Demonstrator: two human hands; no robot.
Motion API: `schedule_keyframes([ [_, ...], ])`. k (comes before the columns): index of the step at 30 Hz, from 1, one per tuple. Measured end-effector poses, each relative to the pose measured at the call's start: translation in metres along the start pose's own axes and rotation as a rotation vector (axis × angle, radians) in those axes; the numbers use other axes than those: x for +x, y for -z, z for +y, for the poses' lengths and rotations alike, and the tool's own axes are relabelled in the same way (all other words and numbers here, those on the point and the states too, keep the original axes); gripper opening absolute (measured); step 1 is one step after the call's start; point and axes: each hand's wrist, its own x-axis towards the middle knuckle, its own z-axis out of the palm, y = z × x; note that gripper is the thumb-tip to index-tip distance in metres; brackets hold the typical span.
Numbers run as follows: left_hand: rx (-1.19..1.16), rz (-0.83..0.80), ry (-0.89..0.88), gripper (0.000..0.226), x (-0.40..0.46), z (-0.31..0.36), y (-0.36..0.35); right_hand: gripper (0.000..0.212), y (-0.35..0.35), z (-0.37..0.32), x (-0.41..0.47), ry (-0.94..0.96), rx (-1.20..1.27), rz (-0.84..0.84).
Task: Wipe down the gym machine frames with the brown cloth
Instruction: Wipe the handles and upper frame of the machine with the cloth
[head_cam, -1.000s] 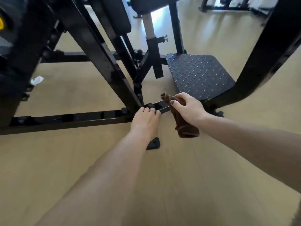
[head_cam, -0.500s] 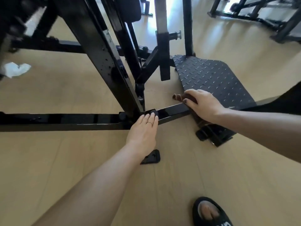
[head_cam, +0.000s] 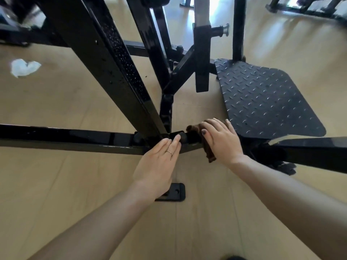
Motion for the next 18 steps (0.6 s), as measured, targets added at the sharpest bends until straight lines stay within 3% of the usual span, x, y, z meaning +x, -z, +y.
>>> schedule_keyframes([
  [3,0.054,-0.023,-0.027,0.082,0.0,-0.002,0.003,0.042,0.003,0.028,0.007,-0.148,-0.01,0.005],
  [7,0.058,-0.036,-0.018,0.084,0.001,-0.001,0.007,0.042,-0.005,-0.002,0.01,-0.265,0.106,0.023],
  [12,0.093,-0.008,-0.033,0.085,-0.002,-0.005,0.004,0.056,-0.012,-0.061,-0.006,-0.077,0.197,0.026],
  [16,0.108,0.009,-0.057,0.083,-0.003,-0.007,0.003,0.049,-0.009,-0.035,-0.007,0.035,0.096,-0.016],
  [18,0.108,0.011,-0.068,0.083,-0.003,-0.008,0.004,0.046,-0.006,-0.007,-0.003,-0.021,0.066,-0.008],
])
